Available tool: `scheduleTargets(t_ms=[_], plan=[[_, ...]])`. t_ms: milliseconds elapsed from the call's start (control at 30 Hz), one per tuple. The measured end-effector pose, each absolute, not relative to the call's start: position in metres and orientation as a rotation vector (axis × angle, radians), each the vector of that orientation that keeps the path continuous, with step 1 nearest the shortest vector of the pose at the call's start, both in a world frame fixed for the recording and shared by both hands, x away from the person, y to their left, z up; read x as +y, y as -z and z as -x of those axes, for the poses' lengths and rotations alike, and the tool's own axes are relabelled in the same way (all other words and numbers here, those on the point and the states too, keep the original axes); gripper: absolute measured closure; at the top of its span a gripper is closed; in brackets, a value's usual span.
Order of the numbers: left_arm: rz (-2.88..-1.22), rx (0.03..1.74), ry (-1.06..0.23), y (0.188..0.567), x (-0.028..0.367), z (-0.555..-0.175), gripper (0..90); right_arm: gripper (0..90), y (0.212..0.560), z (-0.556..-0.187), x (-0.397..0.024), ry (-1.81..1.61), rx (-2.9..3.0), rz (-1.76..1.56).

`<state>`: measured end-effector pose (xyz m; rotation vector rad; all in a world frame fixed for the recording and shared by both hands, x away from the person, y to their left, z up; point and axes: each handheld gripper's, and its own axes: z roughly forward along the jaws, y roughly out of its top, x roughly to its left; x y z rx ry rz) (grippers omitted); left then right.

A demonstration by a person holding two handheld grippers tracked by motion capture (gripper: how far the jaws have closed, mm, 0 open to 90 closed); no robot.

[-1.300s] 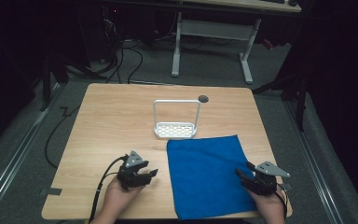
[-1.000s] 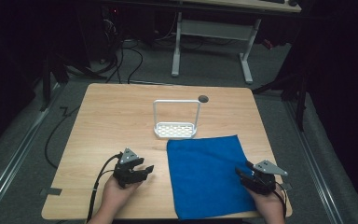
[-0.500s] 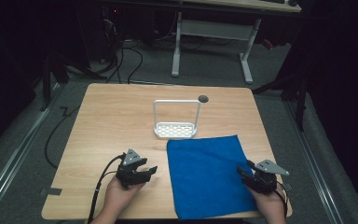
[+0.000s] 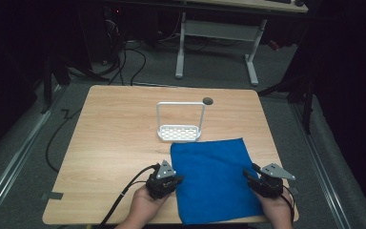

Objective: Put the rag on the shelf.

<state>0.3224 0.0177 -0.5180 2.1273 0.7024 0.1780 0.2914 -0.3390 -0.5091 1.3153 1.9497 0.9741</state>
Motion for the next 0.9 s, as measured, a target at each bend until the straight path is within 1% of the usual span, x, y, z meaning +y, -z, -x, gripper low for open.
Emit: scheduleTargets(t_ms=[167, 367, 500, 567, 633, 733, 800, 900], plan=[[-2.213, 0.687, -0.193, 0.527, 0.009, -0.320, 90.0, 54.8, 0.509, -0.291, -0.340, -0.970, 1.946, -1.322], [-2.217, 0.682, -0.174, 0.528, 0.015, -0.321, 90.0, 54.7, 0.509, -0.291, -0.340, -0.968, 1.950, -1.325], [-2.219, 0.695, -0.150, 0.528, 0.027, -0.323, 90.0, 55.0, 0.509, -0.291, -0.340, -0.976, 1.955, -1.334], [-2.216, 0.702, -0.135, 0.528, 0.034, -0.324, 90.0, 58.9, 0.509, -0.291, -0.341, -0.986, 1.964, -1.334], [-2.218, 0.713, -0.130, 0.527, 0.040, -0.325, 90.0, 65.0, 0.510, -0.291, -0.340, -0.999, 1.980, -1.338], [-2.215, 0.728, -0.119, 0.527, 0.049, -0.327, 90.0, 79.8, 0.512, -0.293, -0.334, -1.005, 2.034, -1.323], [-2.216, 0.742, -0.119, 0.527, 0.054, -0.328, 90.0, 86.6, 0.512, -0.296, -0.330, -1.001, 2.059, -1.314], [-2.213, 0.761, -0.116, 0.527, 0.063, -0.328, 90.0, 90.0, 0.515, -0.302, -0.323, -0.966, 2.103, -1.306]])
